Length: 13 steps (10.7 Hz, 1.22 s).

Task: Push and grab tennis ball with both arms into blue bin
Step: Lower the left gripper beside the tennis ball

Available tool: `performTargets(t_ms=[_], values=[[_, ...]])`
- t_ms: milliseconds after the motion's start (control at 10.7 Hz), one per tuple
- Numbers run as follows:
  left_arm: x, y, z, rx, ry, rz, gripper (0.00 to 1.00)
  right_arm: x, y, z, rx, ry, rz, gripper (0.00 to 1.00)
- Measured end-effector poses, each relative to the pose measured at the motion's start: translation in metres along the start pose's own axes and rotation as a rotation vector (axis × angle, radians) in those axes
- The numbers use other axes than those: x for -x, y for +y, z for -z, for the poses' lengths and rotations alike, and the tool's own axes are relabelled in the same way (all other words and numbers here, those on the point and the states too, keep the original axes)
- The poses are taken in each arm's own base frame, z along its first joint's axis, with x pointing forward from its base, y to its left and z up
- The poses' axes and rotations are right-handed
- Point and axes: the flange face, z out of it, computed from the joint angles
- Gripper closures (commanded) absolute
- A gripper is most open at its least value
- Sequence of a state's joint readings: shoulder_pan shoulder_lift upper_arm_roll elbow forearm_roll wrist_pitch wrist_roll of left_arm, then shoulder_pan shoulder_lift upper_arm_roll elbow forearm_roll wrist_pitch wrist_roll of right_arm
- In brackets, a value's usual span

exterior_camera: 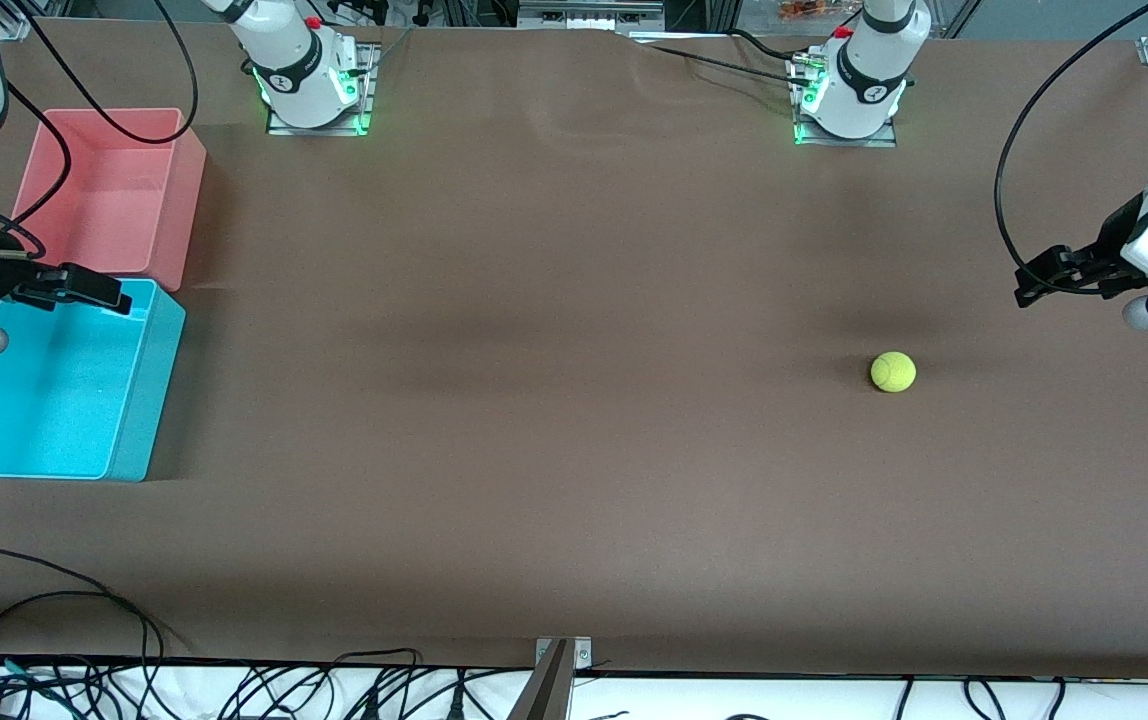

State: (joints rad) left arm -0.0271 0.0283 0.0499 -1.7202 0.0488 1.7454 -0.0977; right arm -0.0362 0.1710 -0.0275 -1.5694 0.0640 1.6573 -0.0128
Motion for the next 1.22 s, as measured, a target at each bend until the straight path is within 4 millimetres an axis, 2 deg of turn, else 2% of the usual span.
performTargets(t_ms=[281, 750, 1219], values=[[0.003, -0.003, -0.018, -0.004, -0.036, 0.004, 0.0, 0.0, 0.0, 0.0, 0.0, 0.0, 0.0, 0.0], [0.002, -0.003, -0.084, 0.001, -0.002, 0.002, 0.0, 0.0, 0.0, 0.0, 0.0, 0.0, 0.0, 0.0], [-0.007, -0.015, -0.133, -0.001, -0.012, 0.023, 0.0, 0.0, 0.0, -0.001, -0.001, -0.001, -0.001, 0.0]])
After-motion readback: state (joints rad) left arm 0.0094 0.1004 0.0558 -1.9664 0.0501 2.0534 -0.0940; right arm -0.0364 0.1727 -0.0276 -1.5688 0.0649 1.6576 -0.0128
